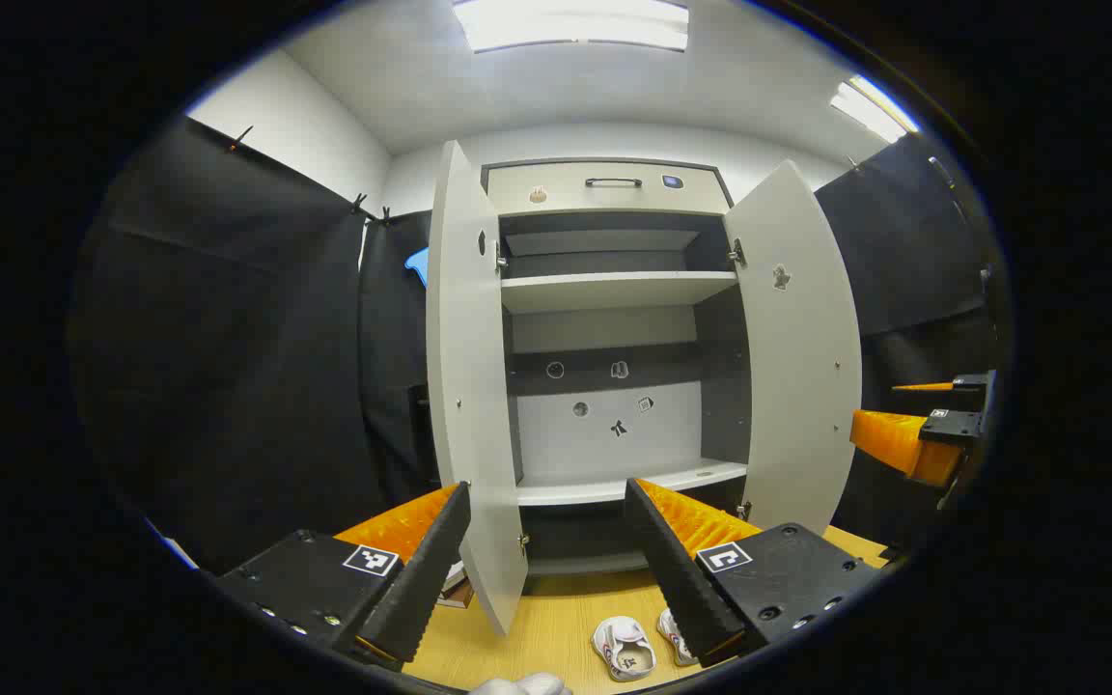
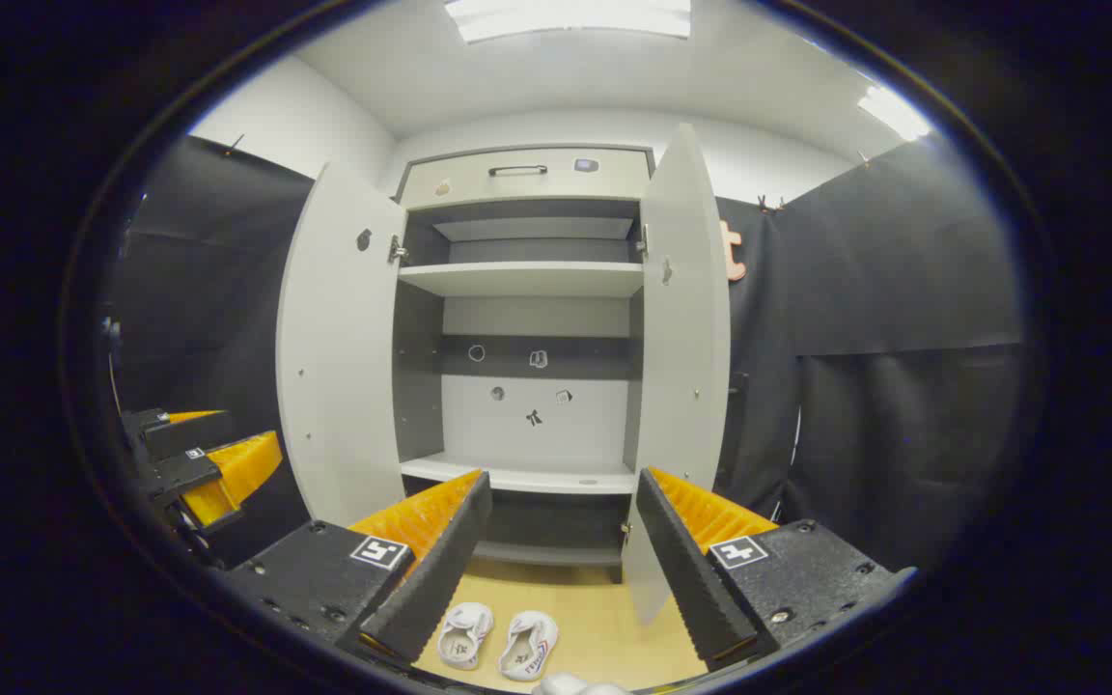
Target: Grab one shoe with the right hand and put it into the shoe cabinet, grab the other shoe with the left hand and put it into the shoe cabinet; then close the right door with the right hand and the left door with the left hand.
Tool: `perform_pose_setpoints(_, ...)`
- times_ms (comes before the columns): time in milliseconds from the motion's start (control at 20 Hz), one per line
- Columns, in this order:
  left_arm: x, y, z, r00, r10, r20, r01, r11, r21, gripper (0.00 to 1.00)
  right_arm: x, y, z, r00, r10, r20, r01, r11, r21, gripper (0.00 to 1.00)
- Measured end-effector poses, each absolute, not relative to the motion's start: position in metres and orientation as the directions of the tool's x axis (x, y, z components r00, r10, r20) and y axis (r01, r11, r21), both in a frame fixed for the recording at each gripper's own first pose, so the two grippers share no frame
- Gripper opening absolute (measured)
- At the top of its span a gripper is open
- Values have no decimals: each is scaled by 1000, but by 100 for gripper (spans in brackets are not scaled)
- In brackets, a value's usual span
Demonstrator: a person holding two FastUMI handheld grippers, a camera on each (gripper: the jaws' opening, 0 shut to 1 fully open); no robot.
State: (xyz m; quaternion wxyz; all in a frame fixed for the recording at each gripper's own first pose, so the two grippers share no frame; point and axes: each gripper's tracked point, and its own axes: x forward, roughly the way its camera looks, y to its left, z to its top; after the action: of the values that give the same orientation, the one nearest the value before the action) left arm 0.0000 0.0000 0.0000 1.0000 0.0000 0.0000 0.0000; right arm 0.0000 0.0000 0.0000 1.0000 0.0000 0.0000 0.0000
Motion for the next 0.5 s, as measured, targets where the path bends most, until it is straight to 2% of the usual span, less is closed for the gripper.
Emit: perform_pose_setpoints(500,2,17,-1,1000,17,0,-17,1000,9,96,2,3,-4,1000,-21,-2,21,1000,9,98)
